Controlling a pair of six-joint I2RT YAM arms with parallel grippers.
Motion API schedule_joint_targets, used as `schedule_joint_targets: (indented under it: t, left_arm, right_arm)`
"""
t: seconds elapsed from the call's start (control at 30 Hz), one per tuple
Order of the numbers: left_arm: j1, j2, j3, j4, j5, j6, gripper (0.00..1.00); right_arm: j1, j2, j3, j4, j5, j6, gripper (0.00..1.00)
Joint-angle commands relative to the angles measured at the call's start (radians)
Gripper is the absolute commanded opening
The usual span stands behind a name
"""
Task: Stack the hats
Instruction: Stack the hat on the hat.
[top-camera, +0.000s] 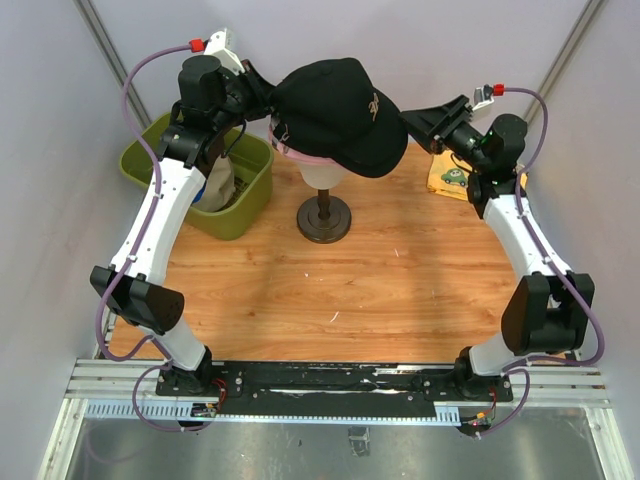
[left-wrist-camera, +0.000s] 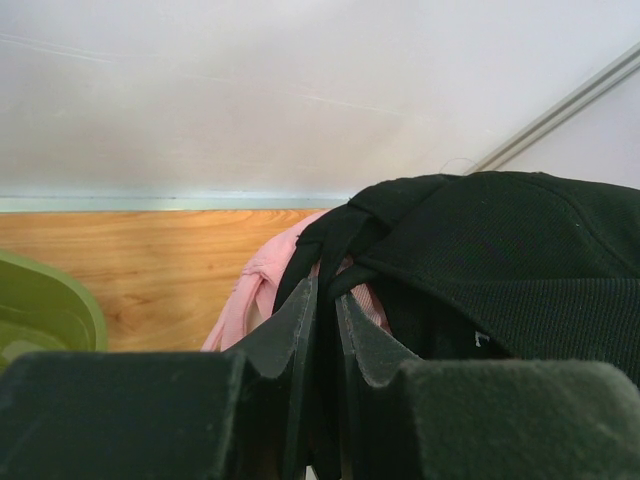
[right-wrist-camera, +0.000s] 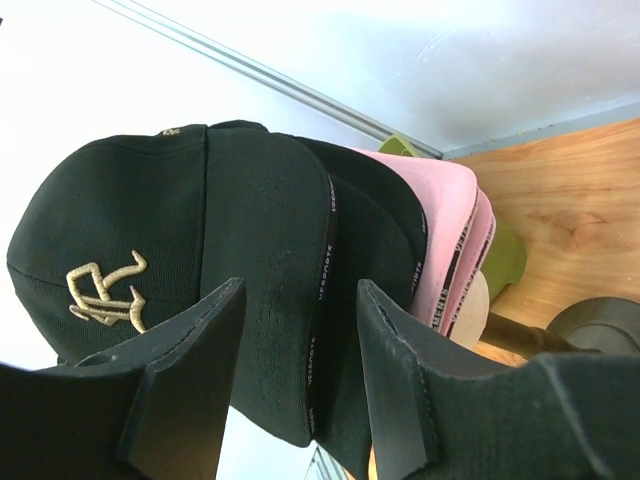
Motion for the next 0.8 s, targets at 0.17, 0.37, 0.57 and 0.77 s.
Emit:
schedule_joint_targets:
  t: [0.17,0.37,0.57,0.77]
  left_arm:
    - [0.006,0.053,-0.011,-0.135,-0.024,0.022,0.16]
    - [0.006,0.064,-0.006,-0.131,-0.022,0.024,0.16]
    - [0.007,0.073,-0.007,-0.131,-0.020,0.030,0.16]
    - [0.007,0.074,-0.018,-0.138,-0.036,0.045,0.16]
  right_arm:
    - [0.031,0.051,0.021,0.142,-0.049,0.103,0.49]
    - [0.033,0.068,0.030,0.165,-0.053,0.132,0.46]
    - [0.047,0.093,0.034,0.205,-0.055,0.169,0.39]
    - [0.048,0.112,0.045,0.244,-0.053,0.223,0.16]
